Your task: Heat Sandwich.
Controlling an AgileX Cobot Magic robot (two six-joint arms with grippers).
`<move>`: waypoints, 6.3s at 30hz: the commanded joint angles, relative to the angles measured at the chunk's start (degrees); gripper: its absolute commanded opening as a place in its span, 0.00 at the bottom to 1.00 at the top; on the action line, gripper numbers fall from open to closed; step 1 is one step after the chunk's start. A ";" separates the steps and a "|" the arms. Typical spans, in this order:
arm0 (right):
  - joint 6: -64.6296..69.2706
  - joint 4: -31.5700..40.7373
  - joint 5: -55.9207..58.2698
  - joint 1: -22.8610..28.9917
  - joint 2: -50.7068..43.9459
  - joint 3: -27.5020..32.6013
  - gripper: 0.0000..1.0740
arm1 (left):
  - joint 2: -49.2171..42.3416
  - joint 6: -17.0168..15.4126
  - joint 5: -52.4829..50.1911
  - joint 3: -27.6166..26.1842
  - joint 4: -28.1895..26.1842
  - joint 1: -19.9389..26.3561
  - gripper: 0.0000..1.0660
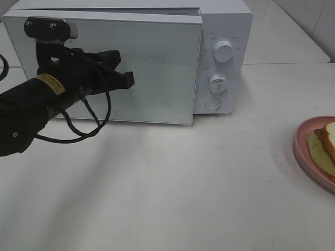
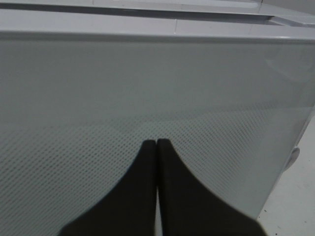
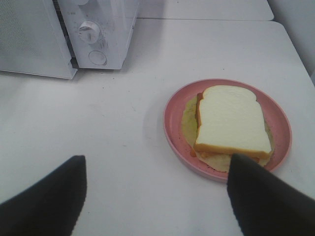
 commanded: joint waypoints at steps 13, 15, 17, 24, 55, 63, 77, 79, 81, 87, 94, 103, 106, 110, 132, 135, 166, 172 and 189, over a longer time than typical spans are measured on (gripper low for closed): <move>-0.74 -0.11 -0.46 -0.46 -1.60 0.06 0.71 | 6.53 -0.17 3.61 -13.46 -1.83 -3.32 0.00; -0.74 -0.11 -0.46 -0.46 -1.60 0.06 0.71 | 7.45 -0.17 4.07 -14.67 -1.78 -3.32 0.00; -0.74 -0.11 -0.46 -0.46 -1.60 0.06 0.71 | 8.19 -0.17 5.10 -15.76 -2.06 -3.32 0.00; -0.74 -0.11 -0.46 -0.46 -1.60 0.06 0.71 | 11.34 -0.11 7.28 -20.57 -5.56 -3.27 0.00; -0.74 -0.11 -0.46 -0.46 -1.60 0.06 0.71 | 8.42 -0.17 10.77 -17.59 -4.98 -3.61 0.00; -0.74 -0.11 -0.46 -0.46 -1.60 0.06 0.71 | 3.55 -0.17 10.60 -9.80 -4.24 -6.82 0.00; -0.74 -0.11 -0.46 -0.46 -1.60 0.06 0.71 | -4.81 -1.43 20.23 -3.32 -3.61 -10.31 0.91; -0.74 -0.11 -0.46 -0.46 -1.60 0.06 0.71 | -6.02 -1.38 22.57 -2.86 -3.67 -10.31 0.93; -0.74 -0.11 -0.46 -0.46 -1.60 0.06 0.71 | -6.88 -1.38 25.84 -2.86 -3.27 -10.31 0.92; -0.74 -0.11 -0.46 -0.46 -1.60 0.06 0.71 | -9.97 -1.15 37.01 -3.27 1.72 -10.66 0.92; -0.74 -0.11 -0.46 -0.46 -1.60 0.06 0.71 | -13.24 -0.97 67.49 -7.45 1.89 -10.49 0.92; -0.74 -0.11 -0.46 -0.46 -1.60 0.06 0.71 | -19.71 0.00 87.55 -8.48 3.61 -10.49 0.92; -0.74 -0.11 -0.46 -0.46 -1.60 0.06 0.71 | -21.43 -0.40 88.87 -8.59 3.67 -9.80 0.92; -0.74 -0.11 -0.46 -0.46 -1.60 0.06 0.71 | -25.55 0.29 96.83 -10.37 0.92 0.11 0.92; -0.74 -0.11 -0.46 -0.46 -1.60 0.06 0.71 | -34.15 5.27 120.32 -10.66 2.29 31.51 0.92; -0.74 -0.11 -0.46 -0.46 -1.60 0.06 0.71 | -36.61 5.21 121.93 -9.85 3.61 31.51 0.92; -0.74 -0.11 -0.46 -0.46 -1.60 0.06 0.71 | -76.09 5.04 114.48 11.46 3.72 31.51 0.92; -0.69 -0.11 -0.46 -0.46 -1.60 0.06 0.71 | -84.40 5.04 115.28 12.20 3.67 31.51 0.92; -0.69 -0.11 -0.46 -0.46 -1.60 0.06 0.71 | -102.44 5.04 115.22 12.26 2.86 31.51 0.92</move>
